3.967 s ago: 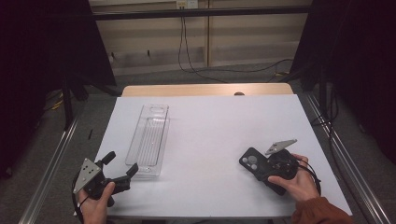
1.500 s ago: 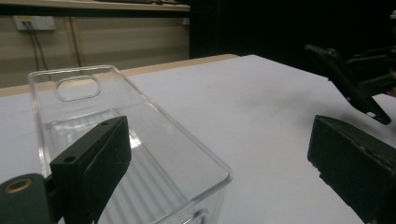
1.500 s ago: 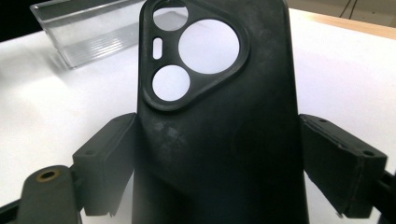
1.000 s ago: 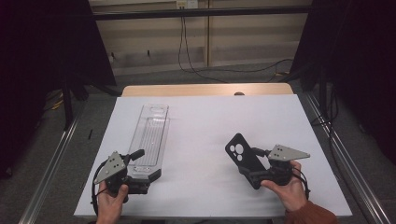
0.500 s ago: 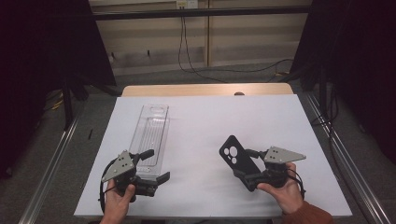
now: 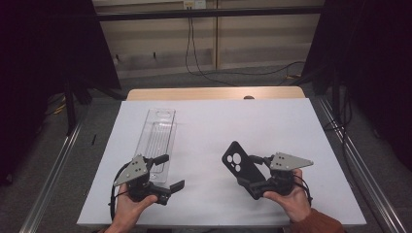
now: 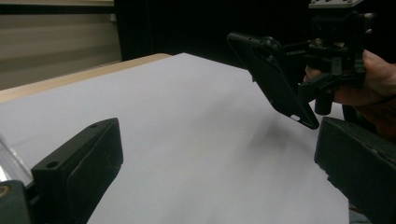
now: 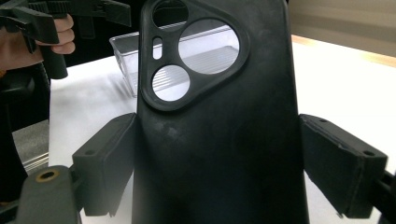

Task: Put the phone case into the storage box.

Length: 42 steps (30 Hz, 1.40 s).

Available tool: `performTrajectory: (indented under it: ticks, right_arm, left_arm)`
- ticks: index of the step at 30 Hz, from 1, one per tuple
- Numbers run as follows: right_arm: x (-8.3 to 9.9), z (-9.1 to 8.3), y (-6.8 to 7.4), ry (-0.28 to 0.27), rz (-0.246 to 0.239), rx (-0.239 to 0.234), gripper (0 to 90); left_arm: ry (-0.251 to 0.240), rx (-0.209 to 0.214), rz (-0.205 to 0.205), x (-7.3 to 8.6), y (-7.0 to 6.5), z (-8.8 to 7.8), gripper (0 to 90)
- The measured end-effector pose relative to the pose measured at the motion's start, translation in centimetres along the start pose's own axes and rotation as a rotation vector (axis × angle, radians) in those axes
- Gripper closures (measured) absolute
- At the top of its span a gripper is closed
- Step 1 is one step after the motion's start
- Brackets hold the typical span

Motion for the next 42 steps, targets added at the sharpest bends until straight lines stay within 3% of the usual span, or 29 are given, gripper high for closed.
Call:
performTrajectory:
  ticks: [19,22,29,42]
  right_arm:
    - [-1.7,1.3,1.0,-0.015,-0.034,-0.052,14.9]
    - [-1.7,1.5,1.1,-0.024,-0.036,-0.057,14.9]
    - [-1.5,2.0,1.4,-0.015,-0.040,-0.085,14.9]
    - [-1.7,2.0,1.6,-0.023,-0.038,-0.121,14.8]
  left_arm:
    - [-0.051,0.087,0.031,-3.0,0.4,2.6,1.4]
    - [-0.058,0.090,0.032,-3.1,0.5,3.0,2.0]
    - [-0.057,0.159,0.029,-3.1,0.3,4.1,1.9]
    - [-0.070,0.225,0.054,-3.9,0.6,5.5,1.2]
Point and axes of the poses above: each handheld gripper's, and its own axes: z roughly forward along the jaws, x roughly out of its underside, y roughly to its left, the point moved 4 cm from there along z, roughly forward along the jaws, and after that the axes turned 14 degrees about z, right-handed, at the moved point
